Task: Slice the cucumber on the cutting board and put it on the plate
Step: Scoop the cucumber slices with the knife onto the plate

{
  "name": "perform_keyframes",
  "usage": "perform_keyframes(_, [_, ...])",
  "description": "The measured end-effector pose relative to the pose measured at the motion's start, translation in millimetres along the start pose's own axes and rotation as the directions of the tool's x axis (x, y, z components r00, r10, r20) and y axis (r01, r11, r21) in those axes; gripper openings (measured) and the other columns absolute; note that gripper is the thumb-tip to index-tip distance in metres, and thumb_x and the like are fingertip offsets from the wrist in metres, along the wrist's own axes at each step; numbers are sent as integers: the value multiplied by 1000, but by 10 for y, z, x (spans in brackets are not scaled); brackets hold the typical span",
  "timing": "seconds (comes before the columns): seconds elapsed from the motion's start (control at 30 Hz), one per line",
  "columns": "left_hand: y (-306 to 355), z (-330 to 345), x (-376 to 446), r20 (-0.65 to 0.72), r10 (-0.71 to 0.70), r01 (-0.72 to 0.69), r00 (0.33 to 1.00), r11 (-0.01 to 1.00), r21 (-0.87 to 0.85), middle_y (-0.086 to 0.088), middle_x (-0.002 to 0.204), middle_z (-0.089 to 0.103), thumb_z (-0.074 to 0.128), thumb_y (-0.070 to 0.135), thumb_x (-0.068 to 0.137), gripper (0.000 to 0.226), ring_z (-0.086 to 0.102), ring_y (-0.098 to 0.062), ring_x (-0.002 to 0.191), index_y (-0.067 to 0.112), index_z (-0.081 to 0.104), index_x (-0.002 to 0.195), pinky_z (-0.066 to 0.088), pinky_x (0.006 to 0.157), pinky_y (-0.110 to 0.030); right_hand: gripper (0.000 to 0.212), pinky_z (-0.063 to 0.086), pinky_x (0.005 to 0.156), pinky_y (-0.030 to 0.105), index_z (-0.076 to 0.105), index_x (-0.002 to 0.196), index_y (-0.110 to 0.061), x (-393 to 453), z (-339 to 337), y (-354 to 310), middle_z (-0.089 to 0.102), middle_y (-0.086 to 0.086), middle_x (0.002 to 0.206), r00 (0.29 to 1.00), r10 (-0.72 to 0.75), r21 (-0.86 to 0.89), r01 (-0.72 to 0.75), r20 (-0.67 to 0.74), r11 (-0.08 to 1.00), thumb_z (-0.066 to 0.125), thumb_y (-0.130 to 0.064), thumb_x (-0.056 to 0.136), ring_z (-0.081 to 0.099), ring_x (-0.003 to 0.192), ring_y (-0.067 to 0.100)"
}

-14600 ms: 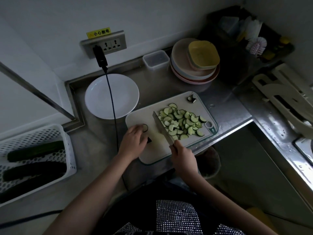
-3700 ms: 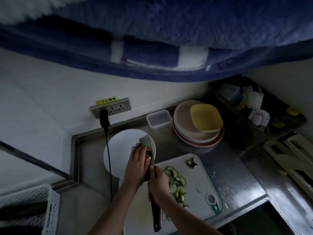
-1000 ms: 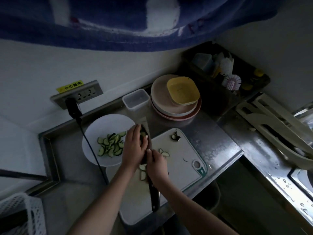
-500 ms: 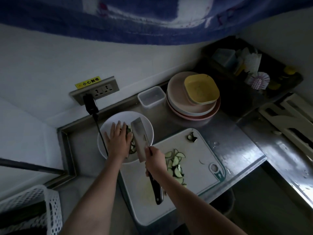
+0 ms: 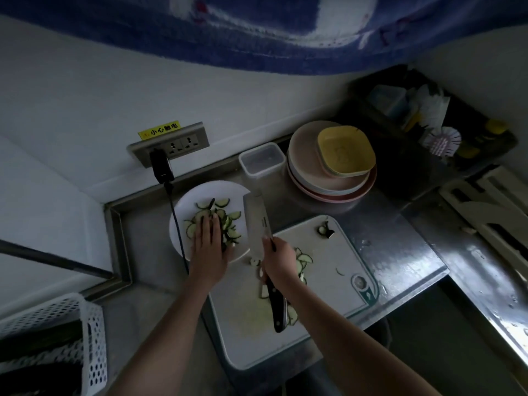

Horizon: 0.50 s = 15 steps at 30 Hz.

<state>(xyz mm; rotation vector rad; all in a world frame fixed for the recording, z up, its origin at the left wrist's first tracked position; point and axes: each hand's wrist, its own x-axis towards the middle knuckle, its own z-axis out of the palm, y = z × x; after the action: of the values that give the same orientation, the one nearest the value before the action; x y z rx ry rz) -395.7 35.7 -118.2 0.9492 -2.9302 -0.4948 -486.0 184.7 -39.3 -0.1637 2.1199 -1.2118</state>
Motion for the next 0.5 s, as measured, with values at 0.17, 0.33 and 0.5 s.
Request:
perform_keyframes(0.17, [176,-199,230,45,-84,82,995,996,27,-15,156,-12,33,41,99,73,-11,-31,143,8,-10,149,-2,115,-45,35,37,37,24,53,81,-9,-17,-170,191,53,8,53,999,-23,-7,23,27,1000,40,-36,100,50,32,18])
perform_keyframes(0.33, [460,-178,-181,-169,122,-136,978,988,-76,-16,153,24,33,35,97,61,21,-29,141,1,24,147,25,113,-41,37,39,40,30,52,74,-12,-103,-724,373,52,8,49,995,-99,-72,97,-31,993,44,-38,99,48,35,20])
perform_keyframes(0.5, [782,233,-818,-80,203,-216,976,951,-223,-12,149,33,36,32,94,57,31,-23,137,1,36,142,45,98,-43,28,41,36,26,58,85,-16,-181,-1280,699,52,8,52,995,-63,-170,50,-74,984,47,-37,98,47,36,19])
